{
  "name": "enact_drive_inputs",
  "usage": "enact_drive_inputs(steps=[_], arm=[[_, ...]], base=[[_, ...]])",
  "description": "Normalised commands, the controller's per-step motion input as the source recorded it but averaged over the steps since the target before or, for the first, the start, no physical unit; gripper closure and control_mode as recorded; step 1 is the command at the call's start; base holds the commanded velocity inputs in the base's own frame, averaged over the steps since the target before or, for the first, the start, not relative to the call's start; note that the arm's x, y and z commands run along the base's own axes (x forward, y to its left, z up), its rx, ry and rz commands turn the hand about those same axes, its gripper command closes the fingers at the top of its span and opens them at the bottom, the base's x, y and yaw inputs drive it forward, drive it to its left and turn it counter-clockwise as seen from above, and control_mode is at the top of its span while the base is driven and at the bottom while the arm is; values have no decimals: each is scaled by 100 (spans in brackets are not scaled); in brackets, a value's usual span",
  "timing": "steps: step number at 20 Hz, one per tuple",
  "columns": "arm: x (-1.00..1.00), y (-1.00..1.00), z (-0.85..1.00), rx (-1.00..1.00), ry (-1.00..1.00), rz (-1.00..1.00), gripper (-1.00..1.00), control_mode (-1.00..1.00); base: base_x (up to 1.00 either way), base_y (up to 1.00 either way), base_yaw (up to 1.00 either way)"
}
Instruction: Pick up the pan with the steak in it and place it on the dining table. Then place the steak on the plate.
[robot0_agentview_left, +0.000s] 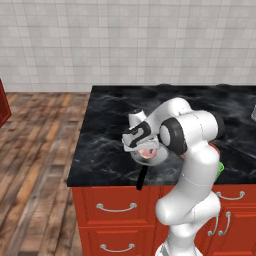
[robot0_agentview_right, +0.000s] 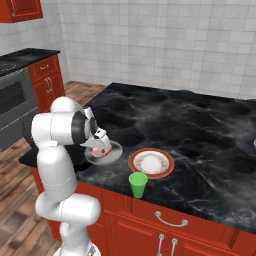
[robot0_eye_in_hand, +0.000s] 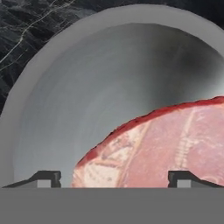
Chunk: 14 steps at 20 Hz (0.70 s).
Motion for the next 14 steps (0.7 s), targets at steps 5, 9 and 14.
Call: enact_drive_inputs(steps=[5,9,14], arm=[[-5,-13,-27,-2,1,4,100,-100],[0,-11,-5,1,0,2,100,-100],[0,-26,12,6,-2,0,100,-100]], base=[[0,0,0],[0,0,0],[0,0,0]])
